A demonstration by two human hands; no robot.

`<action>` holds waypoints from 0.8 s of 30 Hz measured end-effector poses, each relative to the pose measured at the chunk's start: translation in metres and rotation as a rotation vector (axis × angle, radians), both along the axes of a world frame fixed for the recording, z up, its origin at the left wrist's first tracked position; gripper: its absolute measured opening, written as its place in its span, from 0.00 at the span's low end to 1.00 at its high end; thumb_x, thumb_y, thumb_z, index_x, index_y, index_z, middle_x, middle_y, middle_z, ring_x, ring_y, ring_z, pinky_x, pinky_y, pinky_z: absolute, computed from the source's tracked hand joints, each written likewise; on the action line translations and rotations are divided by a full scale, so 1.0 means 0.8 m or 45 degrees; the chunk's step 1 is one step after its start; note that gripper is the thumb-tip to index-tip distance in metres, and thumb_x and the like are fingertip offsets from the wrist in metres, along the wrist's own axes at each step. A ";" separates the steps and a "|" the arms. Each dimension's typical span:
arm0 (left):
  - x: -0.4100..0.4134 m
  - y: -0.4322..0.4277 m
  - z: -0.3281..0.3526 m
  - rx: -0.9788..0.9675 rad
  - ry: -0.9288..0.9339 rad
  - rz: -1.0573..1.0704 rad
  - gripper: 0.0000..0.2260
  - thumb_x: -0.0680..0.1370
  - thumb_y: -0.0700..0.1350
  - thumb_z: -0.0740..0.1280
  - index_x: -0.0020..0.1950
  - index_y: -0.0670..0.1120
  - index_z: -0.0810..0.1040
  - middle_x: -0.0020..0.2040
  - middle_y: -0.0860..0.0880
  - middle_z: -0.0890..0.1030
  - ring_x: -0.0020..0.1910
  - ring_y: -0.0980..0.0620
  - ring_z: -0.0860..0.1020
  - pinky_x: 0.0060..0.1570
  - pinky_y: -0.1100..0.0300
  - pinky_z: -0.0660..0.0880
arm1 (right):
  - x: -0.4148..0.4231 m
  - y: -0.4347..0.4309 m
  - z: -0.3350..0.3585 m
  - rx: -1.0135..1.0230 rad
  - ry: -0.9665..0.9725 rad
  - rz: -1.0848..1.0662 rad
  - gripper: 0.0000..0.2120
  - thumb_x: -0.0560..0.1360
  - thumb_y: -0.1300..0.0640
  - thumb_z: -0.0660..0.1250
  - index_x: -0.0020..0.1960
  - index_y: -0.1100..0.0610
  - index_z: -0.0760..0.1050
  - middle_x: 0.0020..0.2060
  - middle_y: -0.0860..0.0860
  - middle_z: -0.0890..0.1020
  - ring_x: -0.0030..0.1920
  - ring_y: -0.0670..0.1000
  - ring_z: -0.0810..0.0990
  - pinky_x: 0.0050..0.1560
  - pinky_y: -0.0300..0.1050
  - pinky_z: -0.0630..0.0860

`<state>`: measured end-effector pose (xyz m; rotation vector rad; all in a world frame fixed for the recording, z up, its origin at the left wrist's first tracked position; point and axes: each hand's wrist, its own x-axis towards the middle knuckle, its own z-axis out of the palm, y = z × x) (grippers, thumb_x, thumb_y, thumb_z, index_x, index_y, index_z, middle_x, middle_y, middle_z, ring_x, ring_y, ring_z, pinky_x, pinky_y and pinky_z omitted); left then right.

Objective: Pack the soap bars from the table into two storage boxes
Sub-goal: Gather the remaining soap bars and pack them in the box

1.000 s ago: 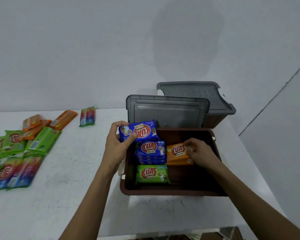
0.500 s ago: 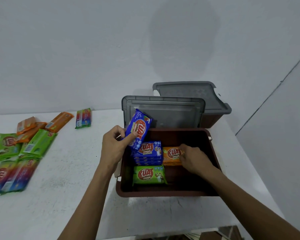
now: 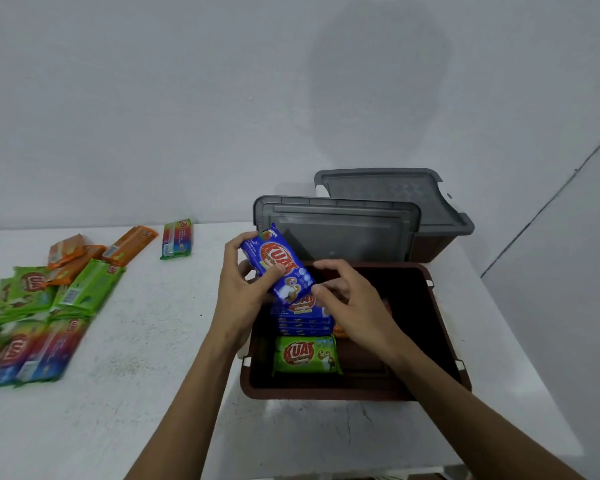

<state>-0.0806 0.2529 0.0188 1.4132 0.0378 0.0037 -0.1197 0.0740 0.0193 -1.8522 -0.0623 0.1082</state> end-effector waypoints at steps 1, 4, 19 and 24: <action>-0.002 -0.002 -0.001 0.008 -0.001 0.024 0.22 0.73 0.41 0.72 0.62 0.55 0.68 0.59 0.47 0.79 0.52 0.49 0.83 0.38 0.56 0.81 | 0.000 0.006 -0.002 0.079 0.022 -0.015 0.18 0.77 0.51 0.67 0.66 0.46 0.68 0.52 0.51 0.83 0.51 0.47 0.84 0.45 0.46 0.83; -0.005 -0.006 -0.007 0.098 0.013 0.084 0.17 0.73 0.44 0.72 0.56 0.52 0.68 0.57 0.45 0.80 0.49 0.48 0.84 0.39 0.55 0.82 | 0.001 0.019 -0.003 0.357 0.066 -0.108 0.24 0.76 0.56 0.69 0.68 0.45 0.66 0.55 0.53 0.82 0.49 0.52 0.85 0.47 0.48 0.83; 0.015 0.034 -0.042 1.152 -0.218 0.143 0.06 0.78 0.48 0.67 0.54 0.51 0.79 0.58 0.50 0.78 0.51 0.56 0.75 0.47 0.59 0.76 | 0.013 0.002 -0.035 0.251 0.255 -0.232 0.09 0.79 0.61 0.66 0.55 0.50 0.72 0.53 0.57 0.81 0.47 0.51 0.85 0.38 0.42 0.81; 0.016 0.036 -0.046 1.147 -0.212 0.069 0.08 0.79 0.46 0.66 0.56 0.48 0.80 0.58 0.48 0.80 0.45 0.59 0.75 0.40 0.70 0.70 | 0.019 0.009 -0.046 0.006 0.209 -0.261 0.09 0.78 0.56 0.66 0.57 0.48 0.71 0.55 0.52 0.81 0.49 0.48 0.83 0.40 0.45 0.84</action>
